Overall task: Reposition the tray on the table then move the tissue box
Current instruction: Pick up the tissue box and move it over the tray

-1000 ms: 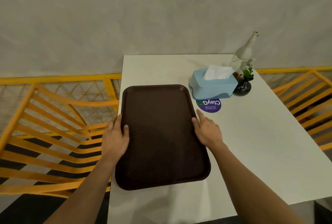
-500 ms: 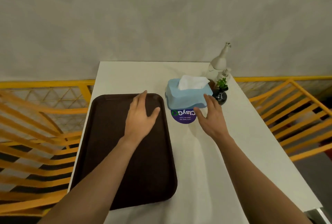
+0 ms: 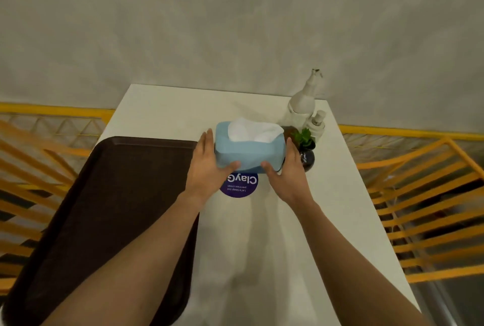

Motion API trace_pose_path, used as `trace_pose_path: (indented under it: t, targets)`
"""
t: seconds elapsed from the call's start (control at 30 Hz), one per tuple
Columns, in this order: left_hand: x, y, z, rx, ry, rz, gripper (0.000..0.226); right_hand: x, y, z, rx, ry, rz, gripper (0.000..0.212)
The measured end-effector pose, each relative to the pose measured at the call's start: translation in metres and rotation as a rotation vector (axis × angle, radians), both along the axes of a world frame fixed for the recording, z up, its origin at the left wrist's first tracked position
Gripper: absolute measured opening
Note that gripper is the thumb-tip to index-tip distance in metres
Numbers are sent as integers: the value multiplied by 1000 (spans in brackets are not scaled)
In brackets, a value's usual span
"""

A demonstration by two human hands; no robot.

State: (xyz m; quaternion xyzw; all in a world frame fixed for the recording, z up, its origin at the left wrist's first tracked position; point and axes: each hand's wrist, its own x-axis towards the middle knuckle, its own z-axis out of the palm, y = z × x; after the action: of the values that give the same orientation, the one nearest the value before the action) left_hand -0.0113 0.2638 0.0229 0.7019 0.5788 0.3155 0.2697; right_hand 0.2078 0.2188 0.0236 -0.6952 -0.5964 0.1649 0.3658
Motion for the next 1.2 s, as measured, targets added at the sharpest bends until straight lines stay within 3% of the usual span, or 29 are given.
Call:
trace_pose_path:
  t: [0.1,0.4,1.2]
  targets:
    - [6,4,0,-18,-20,-9,115,4,2,-4,8,62,15,89]
    - [12,18,-2,9,-173,3,73,4,17,-11,-47,12,-50,65]
    - [-5,121,-2,-8,-107,-40,65,-28,111,-11,-136,16,-172,65]
